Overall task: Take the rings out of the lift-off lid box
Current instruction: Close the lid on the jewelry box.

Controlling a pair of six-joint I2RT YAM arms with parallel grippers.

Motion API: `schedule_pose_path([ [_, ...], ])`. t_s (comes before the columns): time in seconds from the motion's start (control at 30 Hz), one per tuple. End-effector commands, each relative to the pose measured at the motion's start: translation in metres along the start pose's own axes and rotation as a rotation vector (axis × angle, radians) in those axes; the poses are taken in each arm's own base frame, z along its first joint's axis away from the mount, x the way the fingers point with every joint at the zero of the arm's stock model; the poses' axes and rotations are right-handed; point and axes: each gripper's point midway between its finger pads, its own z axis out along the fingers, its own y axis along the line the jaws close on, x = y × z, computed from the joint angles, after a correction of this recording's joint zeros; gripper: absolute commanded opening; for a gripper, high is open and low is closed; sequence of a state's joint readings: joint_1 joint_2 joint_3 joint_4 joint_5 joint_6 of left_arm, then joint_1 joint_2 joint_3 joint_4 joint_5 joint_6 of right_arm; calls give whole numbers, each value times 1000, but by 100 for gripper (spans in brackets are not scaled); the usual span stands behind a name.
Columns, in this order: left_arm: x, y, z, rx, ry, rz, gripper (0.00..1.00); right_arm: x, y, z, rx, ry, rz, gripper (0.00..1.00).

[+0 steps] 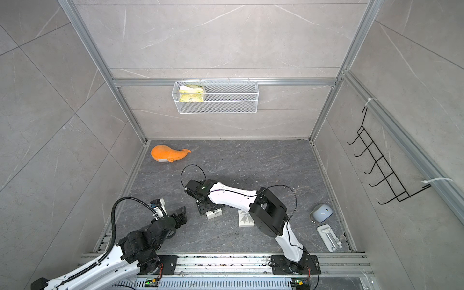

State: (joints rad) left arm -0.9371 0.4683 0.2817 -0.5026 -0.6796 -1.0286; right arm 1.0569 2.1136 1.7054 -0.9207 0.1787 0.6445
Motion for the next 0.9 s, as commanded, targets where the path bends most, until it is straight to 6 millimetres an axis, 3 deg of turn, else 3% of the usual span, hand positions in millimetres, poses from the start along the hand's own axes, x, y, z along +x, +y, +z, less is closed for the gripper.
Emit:
schedule_pose_path([
  [0.0,-1,9,1,-36,-19,23,100,13,-5,8,39,37,9,78],
  [0.43,-1,8,2,-36,-17,23,100,12,-8,4,49,29,17,81],
  [0.7,-2,8,1,-35,-19,25,100,0,-8,-15,40,-23,7,88],
  [0.87,-1,10,1,-41,-20,25,100,-13,-15,-42,38,-96,24,88],
])
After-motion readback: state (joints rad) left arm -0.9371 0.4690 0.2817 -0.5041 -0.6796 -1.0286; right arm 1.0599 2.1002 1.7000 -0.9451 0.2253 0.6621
